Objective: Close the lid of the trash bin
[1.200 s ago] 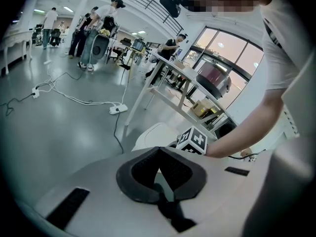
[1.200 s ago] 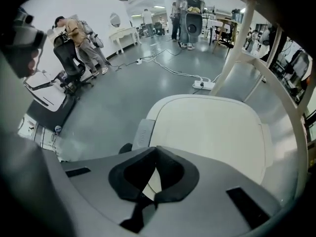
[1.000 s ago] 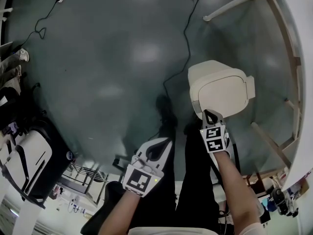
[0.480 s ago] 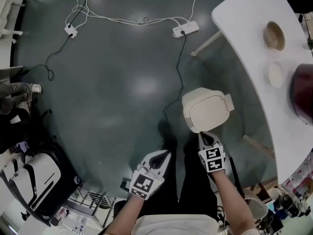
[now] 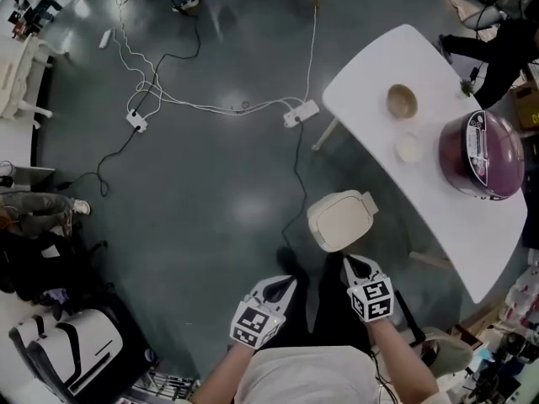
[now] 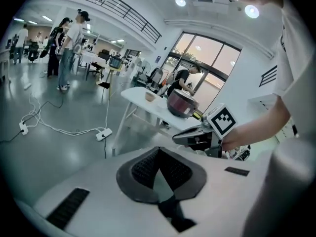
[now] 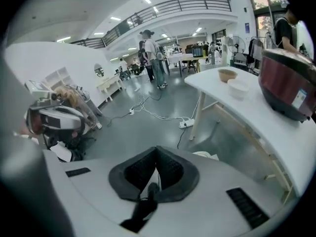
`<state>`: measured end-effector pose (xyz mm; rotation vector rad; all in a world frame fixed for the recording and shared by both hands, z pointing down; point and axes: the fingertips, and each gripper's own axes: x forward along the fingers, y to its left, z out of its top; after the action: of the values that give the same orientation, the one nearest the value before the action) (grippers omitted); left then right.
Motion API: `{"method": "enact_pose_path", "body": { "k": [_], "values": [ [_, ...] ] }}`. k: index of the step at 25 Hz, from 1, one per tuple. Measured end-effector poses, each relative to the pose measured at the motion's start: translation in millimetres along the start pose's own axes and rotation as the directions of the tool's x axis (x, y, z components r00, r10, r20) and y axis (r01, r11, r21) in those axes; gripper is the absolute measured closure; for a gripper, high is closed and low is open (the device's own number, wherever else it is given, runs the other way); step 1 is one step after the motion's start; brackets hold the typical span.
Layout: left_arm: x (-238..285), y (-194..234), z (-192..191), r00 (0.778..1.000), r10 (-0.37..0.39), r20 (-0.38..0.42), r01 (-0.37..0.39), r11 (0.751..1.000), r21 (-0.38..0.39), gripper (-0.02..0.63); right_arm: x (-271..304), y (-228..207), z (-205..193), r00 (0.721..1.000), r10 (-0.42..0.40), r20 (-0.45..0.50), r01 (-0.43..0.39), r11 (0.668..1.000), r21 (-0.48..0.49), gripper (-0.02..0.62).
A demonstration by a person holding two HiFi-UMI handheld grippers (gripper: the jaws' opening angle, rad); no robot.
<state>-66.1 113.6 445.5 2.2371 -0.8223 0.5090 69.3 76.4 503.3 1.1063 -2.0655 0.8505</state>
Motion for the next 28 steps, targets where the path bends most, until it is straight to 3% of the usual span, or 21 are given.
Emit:
{"method": "enact_pose_path", "body": {
  "k": [6, 13, 22, 28],
  "values": [
    [-31.6, -26.8, 36.9, 0.999, -0.037, 0.023, 0.035, 0.998, 0.053, 0.589, -75.6, 26.3, 29.7, 0.997, 0.000, 0.076, 0.000, 1.000, 0.008, 0.583],
    [-50.6, -58.8, 67.9, 0.998, -0.025, 0.066, 0.019, 0.995, 0.095, 0.589, -150.2, 23.7, 40.9, 0.987, -0.025, 0.160, 0.026, 1.000, -0.003, 0.583],
    [-66.7, -129.9, 47.7, 0.991, 0.035, 0.127, -0.043, 0.997, 0.057, 0.589, -225.7, 20.5, 14.0, 0.975, 0.010, 0.223, 0.009, 0.997, -0.082, 0.583],
    [-79.7, -201.7, 38.6, 0.983, 0.020, 0.185, -0.028, 0.999, 0.038, 0.589, -289.9, 12.8, -4.9, 0.958, 0.039, 0.283, -0.010, 0.995, -0.101, 0.583]
  ]
}}
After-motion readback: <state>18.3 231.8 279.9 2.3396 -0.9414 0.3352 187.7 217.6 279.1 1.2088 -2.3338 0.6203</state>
